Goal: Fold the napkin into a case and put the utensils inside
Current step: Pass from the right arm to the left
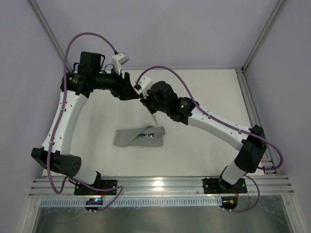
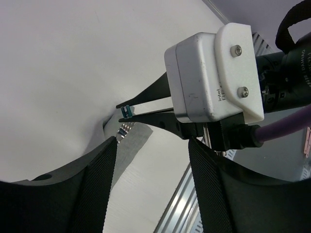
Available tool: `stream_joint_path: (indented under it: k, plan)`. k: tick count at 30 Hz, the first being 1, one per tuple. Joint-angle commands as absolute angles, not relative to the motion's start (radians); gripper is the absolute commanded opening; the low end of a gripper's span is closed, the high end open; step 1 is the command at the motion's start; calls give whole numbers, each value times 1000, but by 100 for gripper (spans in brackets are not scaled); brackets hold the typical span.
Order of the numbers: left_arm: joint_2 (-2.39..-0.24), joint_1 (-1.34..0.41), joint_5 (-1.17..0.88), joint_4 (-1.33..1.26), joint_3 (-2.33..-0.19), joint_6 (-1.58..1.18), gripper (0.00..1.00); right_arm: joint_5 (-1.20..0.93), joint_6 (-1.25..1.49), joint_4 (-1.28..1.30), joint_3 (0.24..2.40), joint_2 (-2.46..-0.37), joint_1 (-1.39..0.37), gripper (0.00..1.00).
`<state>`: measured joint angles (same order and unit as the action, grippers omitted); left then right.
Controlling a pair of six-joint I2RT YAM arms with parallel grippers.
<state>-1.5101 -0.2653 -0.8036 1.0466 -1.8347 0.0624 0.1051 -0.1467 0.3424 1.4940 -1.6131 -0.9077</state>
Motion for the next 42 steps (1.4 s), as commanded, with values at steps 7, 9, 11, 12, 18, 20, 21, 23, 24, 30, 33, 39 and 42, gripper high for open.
stream_joint_path:
  k: [7, 9, 11, 12, 18, 20, 21, 23, 24, 30, 33, 39, 42]
  plan:
    - [-1496, -216, -926, 875, -1784, -79, 58, -28, -51, 111, 1451, -1516, -910, 3]
    - [-1503, -201, -923, 861, -1807, -106, 57, -28, -54, 94, 1430, -1502, -908, 3]
    - [-1511, -202, -925, 859, -1810, -112, 56, -32, -43, 86, 1424, -1490, -907, 3]
    - [-1512, -202, -923, 858, -1806, -117, 57, -34, -38, 86, 1424, -1486, -908, 3]
    - [-1503, -241, -865, 877, -1792, -87, 61, -35, -14, 97, 1440, -1491, -907, 3]
    - [-1500, -255, -854, 891, -1784, -65, 61, -41, -12, 106, 1448, -1496, -908, 3]
    - [-1494, -256, -856, 893, -1783, -63, 62, -49, -11, 110, 1459, -1500, -907, 3]
    - [-1486, -261, -847, 896, -1779, -54, 62, -51, -8, 127, 1473, -1514, -908, 3]
    - [-1482, -262, -842, 900, -1782, -46, 62, -52, -6, 130, 1482, -1519, -907, 3]
    - [-1474, -314, -631, 991, -1784, 84, 56, -60, 15, 129, 1500, -1531, -910, 3]
    - [-1476, -376, -552, 1017, -1775, 123, 48, -69, 35, 130, 1519, -1555, -908, 3]
    - [-1482, -394, -483, 1026, -1792, 143, 28, -94, 49, 126, 1510, -1566, -914, 3]
    - [-1482, -393, -477, 1034, -1779, 143, 0, -98, 51, 110, 1490, -1559, -913, 3]
